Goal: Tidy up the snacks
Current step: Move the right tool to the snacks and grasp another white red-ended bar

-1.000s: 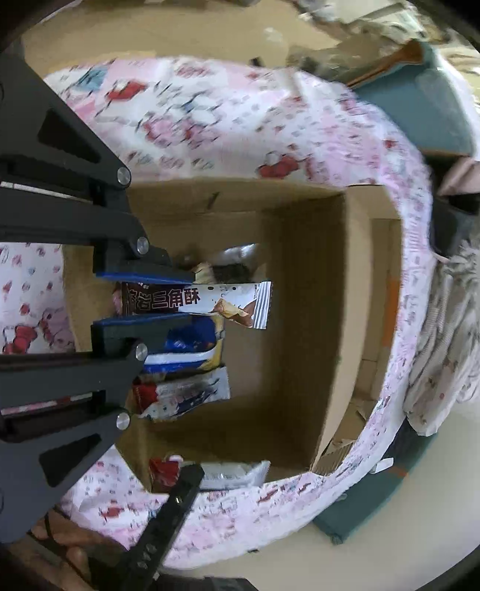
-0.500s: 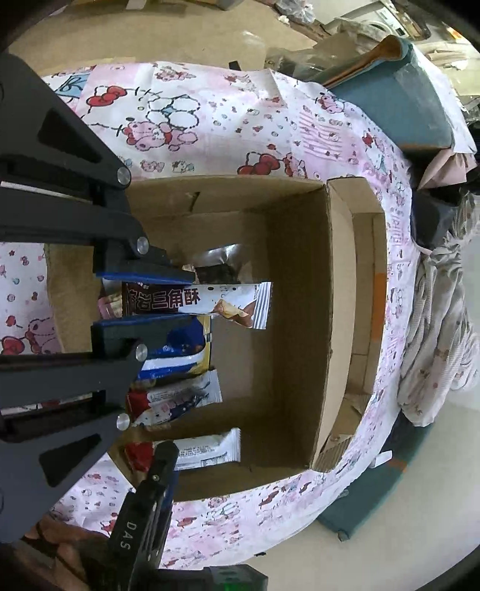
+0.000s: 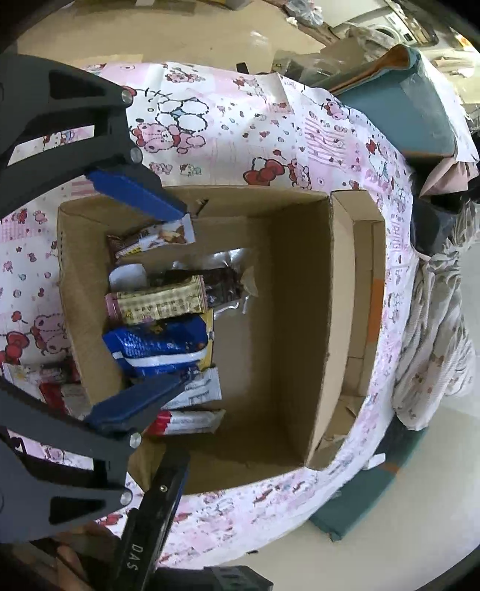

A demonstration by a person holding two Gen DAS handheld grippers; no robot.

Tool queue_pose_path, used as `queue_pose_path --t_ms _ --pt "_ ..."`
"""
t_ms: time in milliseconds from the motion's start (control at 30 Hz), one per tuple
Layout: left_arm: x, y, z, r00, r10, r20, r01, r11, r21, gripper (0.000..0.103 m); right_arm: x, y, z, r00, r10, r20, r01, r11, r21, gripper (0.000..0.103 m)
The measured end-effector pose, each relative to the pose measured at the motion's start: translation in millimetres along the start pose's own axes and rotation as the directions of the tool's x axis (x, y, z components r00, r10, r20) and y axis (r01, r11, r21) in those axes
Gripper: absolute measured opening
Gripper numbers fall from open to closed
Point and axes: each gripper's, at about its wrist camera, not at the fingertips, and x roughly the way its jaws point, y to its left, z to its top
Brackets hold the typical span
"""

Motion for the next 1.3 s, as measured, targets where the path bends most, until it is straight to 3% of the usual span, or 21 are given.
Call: queue_pose_path --t_ms 267,400,600,733,967,1167,1300 --pt "-9 6 -2 1.0 -0.018 -0.007 0.018 0.999 -0.033 0.084 -18 6 -8 0.999 -0.004 0.049 0.005 1.0 -0.024 0.075" --pt "-20 6 -6 0.996 -0.081 -0.038 0.079 0.996 -0.038 0.084 -26 8 -16 0.999 -0.011 0.045 0.012 1.0 -0.021 0.075" --pt "-35 7 -23 0.998 -0.053 -0.042 0.052 0.998 -0.043 0.084 -45 16 -32 0.995 0.056 0.076 -0.054 0.998 -0.027 0.075" --pt "-45 9 -32 0.997 -0.067 -0.044 0.065 0.996 -0.058 0.084 -45 13 -50 0.998 0.041 0.043 -0.041 0.999 -0.012 0.076" --pt "-57 16 -50 0.998 -0.015 -0.057 0.011 0.998 -0.064 0.085 -43 6 -71 0.999 0.033 0.002 -0.033 0.998 0.062 0.076" --pt "-56 40 -70 0.993 0.003 -0.122 -0.022 0.988 -0.154 0.085 -32 -1 -85 0.998 -0.014 -0.058 0.019 0.995 0.093 0.076" --pt "-48 51 -80 0.984 0.051 -0.173 -0.082 0.98 -0.18 0.085 -16 -5 -94 0.981 -0.14 -0.135 0.149 0.987 0.055 0.076"
